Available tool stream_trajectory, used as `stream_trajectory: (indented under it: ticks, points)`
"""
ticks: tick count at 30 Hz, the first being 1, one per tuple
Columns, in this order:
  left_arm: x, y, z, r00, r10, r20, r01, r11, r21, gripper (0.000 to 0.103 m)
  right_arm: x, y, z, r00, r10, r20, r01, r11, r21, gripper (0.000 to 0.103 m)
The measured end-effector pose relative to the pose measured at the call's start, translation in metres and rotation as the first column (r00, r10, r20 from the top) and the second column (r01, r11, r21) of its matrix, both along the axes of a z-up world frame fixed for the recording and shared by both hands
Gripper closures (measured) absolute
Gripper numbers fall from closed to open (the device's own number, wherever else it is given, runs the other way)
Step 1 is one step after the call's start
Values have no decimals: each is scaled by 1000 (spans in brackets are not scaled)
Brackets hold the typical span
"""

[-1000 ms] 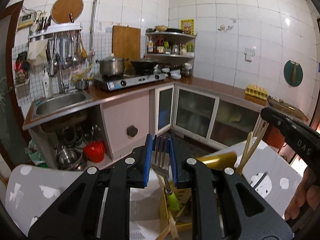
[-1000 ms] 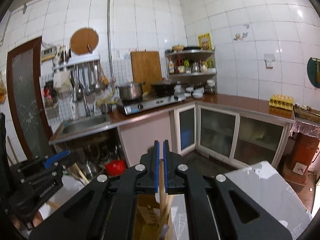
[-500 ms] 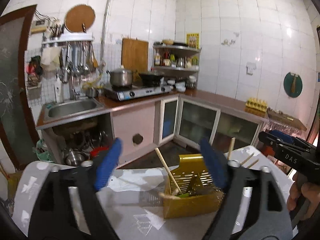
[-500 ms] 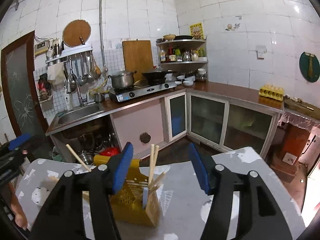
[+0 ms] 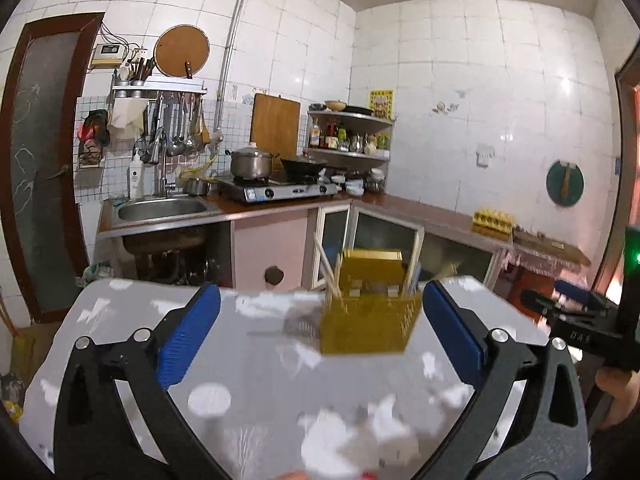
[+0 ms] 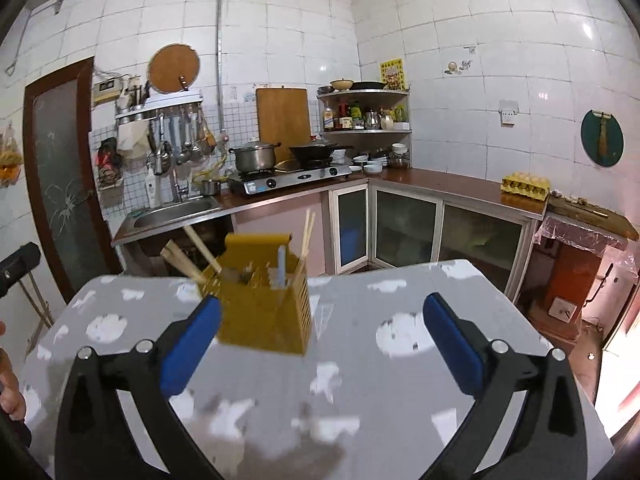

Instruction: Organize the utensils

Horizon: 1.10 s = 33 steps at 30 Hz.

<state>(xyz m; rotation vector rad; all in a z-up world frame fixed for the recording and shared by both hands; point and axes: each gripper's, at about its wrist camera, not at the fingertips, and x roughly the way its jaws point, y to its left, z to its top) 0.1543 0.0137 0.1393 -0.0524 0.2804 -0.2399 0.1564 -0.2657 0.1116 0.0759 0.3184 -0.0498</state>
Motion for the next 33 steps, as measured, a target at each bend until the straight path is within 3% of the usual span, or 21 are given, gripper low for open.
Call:
stream_trajectory:
  ticks: [3,8,12,22,33]
  points:
    - [-26,3,-28,999,38,8,-38,999,19,5,-27,14,-18,999,16,31,-15,1000,-21,4]
    - [-52,0,-76,997,62,-46,-61,998,33,5,-59,36,-57,998,30,61,-27,998,-51,4]
    - [-67,-2,-100,995,104,1,-104,991,81,5,-69,38,-82,997,10,73,-7,999,-36,4]
    - [-73,-5,-123,990,131,55,-136,985,108,5,-71,39,-111,998,3,60,0,999,-41,4]
    - [-80,-1,-122,986,141,90,-149,985,90,5,-78,37,-109,995,-2,96,5,999,-35,4]
